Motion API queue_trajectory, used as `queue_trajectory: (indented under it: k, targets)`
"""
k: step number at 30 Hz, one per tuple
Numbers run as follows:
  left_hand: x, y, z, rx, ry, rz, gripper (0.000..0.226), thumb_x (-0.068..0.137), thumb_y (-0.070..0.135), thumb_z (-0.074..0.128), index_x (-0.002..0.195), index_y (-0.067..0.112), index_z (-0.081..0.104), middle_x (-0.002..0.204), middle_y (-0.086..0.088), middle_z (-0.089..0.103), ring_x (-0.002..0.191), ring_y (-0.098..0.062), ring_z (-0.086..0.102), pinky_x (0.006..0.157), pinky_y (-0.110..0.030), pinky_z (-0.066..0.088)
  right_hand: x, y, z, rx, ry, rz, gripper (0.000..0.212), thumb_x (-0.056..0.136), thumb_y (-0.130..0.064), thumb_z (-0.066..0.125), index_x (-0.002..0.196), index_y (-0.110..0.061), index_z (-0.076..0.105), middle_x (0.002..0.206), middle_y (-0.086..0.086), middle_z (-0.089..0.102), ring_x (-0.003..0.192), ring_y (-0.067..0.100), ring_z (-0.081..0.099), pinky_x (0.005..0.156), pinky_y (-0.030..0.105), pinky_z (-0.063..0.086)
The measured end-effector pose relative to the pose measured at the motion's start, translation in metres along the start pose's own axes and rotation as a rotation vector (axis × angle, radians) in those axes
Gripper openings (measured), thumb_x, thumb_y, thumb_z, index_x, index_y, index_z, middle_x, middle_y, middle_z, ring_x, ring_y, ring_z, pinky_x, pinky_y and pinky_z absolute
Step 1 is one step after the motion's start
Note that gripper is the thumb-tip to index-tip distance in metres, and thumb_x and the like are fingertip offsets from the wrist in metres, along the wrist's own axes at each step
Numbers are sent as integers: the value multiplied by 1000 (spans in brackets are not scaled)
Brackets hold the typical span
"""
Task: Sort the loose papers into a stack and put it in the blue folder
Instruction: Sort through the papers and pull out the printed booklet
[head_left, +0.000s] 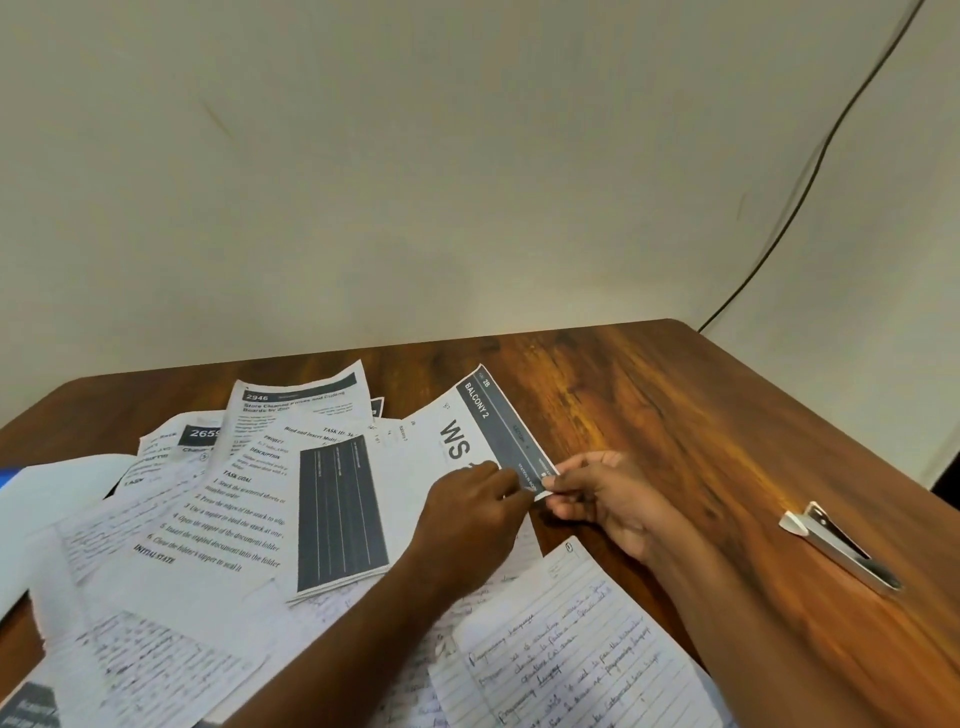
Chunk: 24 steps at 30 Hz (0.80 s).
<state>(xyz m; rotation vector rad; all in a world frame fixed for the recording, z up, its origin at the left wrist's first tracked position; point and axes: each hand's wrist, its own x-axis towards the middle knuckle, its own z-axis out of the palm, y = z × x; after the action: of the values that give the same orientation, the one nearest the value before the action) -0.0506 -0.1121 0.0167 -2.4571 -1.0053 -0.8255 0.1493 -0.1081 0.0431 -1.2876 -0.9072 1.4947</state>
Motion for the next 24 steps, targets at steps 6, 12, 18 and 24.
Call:
queue_trajectory:
  k: [6, 12, 18, 24]
  targets:
    - [-1, -3, 4, 22, 41, 42, 7, 88, 19, 81, 83, 17, 76, 74, 0, 64, 63, -17, 57, 54, -28, 40, 3, 2, 1, -72, 29, 21, 18, 89, 6, 74, 106, 11, 70, 87, 28, 76, 56, 21, 70, 50, 23, 60]
    - [-3, -4, 7, 5, 32, 61, 14, 80, 23, 89, 88, 16, 80, 79, -1, 70, 66, -17, 64, 55, -26, 46, -13, -27, -17, -405, 251, -108, 10, 93, -8, 75, 103, -6, 72, 88, 17, 77, 65, 24, 74, 59, 33, 63]
    - [-5, -5, 10, 11, -7, 67, 26, 73, 27, 95, 92, 17, 81, 85, -1, 74, 69, -16, 68, 57, -26, 51, -66, -60, -106, -1262, 623, -90, 51, 78, -47, 89, 115, -23, 63, 112, 3, 68, 99, 23, 64, 72, 32, 44]
    - [-5, -4, 11, -3, -20, 68, 30, 70, 28, 96, 93, 17, 81, 87, -1, 76, 69, -15, 69, 58, -26, 53, -96, -13, -219, -1389, 667, 158, 64, 50, -74, 91, 84, -25, 67, 81, -2, 65, 77, 18, 61, 75, 41, 56]
